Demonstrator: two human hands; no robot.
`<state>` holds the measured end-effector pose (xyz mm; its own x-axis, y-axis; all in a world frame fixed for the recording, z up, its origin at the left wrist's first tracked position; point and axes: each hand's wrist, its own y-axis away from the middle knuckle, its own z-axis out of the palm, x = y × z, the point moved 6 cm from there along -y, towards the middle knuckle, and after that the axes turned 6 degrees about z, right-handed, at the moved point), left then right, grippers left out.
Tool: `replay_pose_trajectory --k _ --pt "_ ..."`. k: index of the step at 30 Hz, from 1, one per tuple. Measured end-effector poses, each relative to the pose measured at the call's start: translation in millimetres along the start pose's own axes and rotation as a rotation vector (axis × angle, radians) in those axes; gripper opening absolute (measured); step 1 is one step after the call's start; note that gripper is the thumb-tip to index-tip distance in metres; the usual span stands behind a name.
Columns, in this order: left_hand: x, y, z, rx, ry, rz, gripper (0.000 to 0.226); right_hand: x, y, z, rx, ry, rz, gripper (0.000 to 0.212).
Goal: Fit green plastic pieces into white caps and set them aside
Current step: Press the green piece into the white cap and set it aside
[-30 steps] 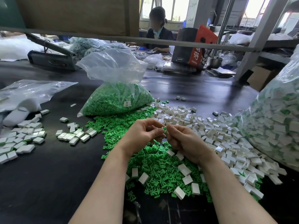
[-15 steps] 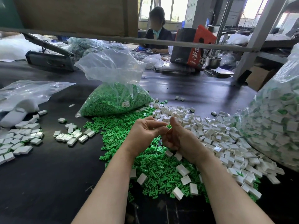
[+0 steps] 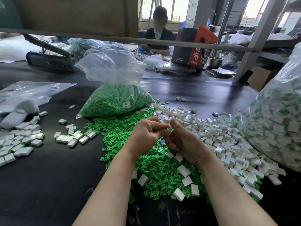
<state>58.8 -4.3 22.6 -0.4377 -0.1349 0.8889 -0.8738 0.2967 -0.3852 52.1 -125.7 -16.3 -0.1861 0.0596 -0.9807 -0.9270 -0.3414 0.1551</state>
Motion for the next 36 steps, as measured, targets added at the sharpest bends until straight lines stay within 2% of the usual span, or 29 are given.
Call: replay_pose_trajectory --k 12,18,23,27,33,36 --pt "-1 1 1 -0.019 -0.02 0.005 0.017 0 0 1 -0.02 -0.008 0.004 0.054" --pt "-6 2 -2 -0.032 -0.012 -0.039 0.012 1 -2 0 0.014 0.077 0.009 0.065" --pt "-11 7 -9 -0.038 -0.077 -0.091 0.011 -6 0 -7 0.139 0.112 -0.099 0.054" --pt "-14 7 -8 -0.032 -0.139 -0.097 0.003 -11 4 -12 0.213 0.104 -0.171 0.035" --pt "-20 6 -12 0.0 0.031 -0.139 0.011 -16 6 -20 0.276 0.007 -0.237 0.001" --pt "-21 6 -13 0.054 0.178 -0.17 0.014 -21 8 -19 0.315 0.062 -0.292 0.012"
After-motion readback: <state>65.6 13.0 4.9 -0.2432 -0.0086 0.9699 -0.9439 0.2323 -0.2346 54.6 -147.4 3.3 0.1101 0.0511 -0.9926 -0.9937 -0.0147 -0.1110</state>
